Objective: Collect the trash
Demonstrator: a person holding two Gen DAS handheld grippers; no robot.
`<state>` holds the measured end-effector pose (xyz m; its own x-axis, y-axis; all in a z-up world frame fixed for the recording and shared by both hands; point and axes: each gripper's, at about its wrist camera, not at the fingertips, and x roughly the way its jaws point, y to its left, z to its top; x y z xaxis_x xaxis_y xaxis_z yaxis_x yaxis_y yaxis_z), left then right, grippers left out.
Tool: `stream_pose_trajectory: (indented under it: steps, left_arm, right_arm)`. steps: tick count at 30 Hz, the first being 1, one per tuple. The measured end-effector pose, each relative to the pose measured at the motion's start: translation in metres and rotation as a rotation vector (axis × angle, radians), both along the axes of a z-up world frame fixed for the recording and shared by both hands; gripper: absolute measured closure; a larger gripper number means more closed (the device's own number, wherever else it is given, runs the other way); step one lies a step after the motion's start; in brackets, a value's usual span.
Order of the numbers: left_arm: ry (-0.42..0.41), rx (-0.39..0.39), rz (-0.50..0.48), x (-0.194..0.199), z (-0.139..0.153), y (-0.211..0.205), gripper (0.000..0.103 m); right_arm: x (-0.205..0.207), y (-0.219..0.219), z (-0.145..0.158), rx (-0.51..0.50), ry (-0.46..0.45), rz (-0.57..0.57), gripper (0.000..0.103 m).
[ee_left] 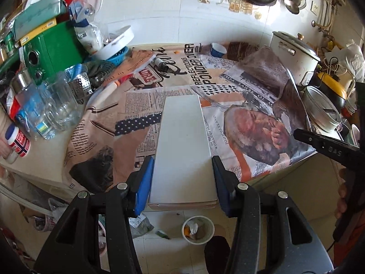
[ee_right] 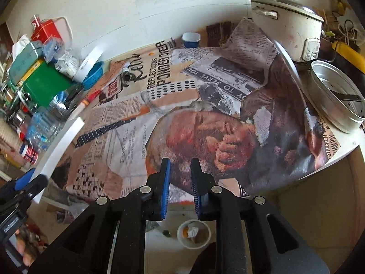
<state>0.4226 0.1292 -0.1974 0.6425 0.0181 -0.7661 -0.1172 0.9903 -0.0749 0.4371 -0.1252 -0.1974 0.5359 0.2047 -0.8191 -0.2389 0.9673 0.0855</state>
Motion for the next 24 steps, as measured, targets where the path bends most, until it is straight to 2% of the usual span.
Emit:
stream_pose_trajectory:
  steps: [1,3,4,6,13,16,18,24]
  left_arm:
    - [0.005,-0.005,-0.002,0.005,-0.001,-0.002,0.053]
    - [0.009,-0.013,-0.013,0.018,-0.001,-0.010,0.053]
    - [0.010,-0.010,-0.020,0.026,-0.001,-0.016,0.053]
    - [0.006,-0.005,-0.030,0.042,0.003,-0.026,0.053]
    - [-0.013,-0.002,-0.010,0.106,0.021,-0.054,0.053]
    - [-0.030,-0.007,0.041,0.132,0.033,-0.059,0.053]
    - [-0.050,-0.005,0.077,0.144,0.042,-0.060,0.053]
    - [-0.071,0.005,0.169,0.168,0.057,-0.046,0.053]
  right_arm:
    - [0.001,0.000,0.002,-0.012,0.001,0.003,0.077]
    - [0.004,-0.004,0.008,-0.017,-0.006,0.008,0.063]
    - [0.007,-0.006,0.011,-0.013,-0.012,0.010,0.061]
    - [0.015,-0.012,0.020,-0.005,-0.021,0.013,0.051]
    - [0.073,-0.036,0.047,0.036,-0.023,0.047,0.050]
    - [0.103,-0.046,0.054,0.040,-0.010,0.077,0.046]
    - [0.123,-0.051,0.056,0.046,-0.007,0.096,0.038]
    - [0.165,-0.053,0.053,0.074,0.011,0.130,0.038]
